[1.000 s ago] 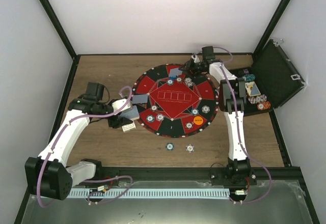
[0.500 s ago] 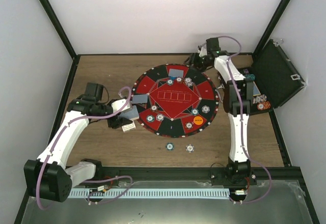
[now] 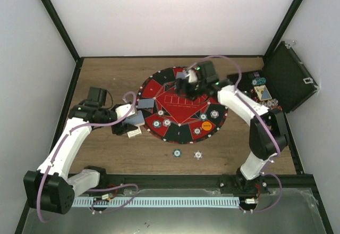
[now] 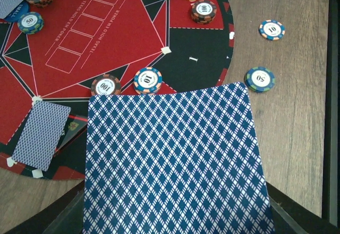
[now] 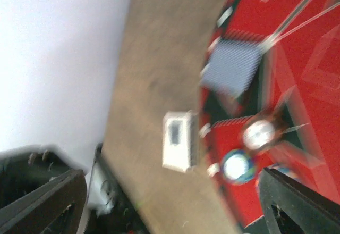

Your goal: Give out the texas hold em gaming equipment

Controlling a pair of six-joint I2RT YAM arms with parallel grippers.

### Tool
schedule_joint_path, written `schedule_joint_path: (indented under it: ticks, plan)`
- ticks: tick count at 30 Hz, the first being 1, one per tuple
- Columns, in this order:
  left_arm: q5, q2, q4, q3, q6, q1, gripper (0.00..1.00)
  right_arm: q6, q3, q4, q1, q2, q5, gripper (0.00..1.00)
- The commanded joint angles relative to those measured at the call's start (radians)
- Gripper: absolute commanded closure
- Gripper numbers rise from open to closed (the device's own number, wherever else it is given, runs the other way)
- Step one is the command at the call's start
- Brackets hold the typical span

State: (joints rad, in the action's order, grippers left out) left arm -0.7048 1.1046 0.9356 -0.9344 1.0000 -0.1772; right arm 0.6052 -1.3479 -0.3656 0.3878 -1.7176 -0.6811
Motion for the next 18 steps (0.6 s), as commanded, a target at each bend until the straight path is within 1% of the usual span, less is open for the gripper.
schedule_joint_path:
  ticks: [1, 4, 8, 11, 18]
  plan:
    - [-0.042, -0.016, 0.009, -0.004, 0.023, 0.002, 0.95, 0.169, 0.197, 0.242, 0.155, 0.125, -0.097, 0.08]
    - [-0.035, -0.012, 0.013, -0.002, 0.033, 0.002, 0.95, 0.240, 0.271, 0.342, 0.240, 0.154, -0.123, 0.07]
    - [-0.033, -0.008, 0.012, -0.006, 0.037, 0.002, 0.95, 0.296, 0.273, 0.416, 0.334, 0.136, -0.140, 0.08]
    - [-0.035, -0.009, 0.014, -0.011, 0.039, 0.002, 0.95, 0.326, 0.257, 0.459, 0.376, 0.110, -0.146, 0.09]
    - [-0.038, -0.014, 0.023, -0.012, 0.053, 0.003, 0.94, 0.360, 0.194, 0.495, 0.437, 0.014, -0.167, 0.15]
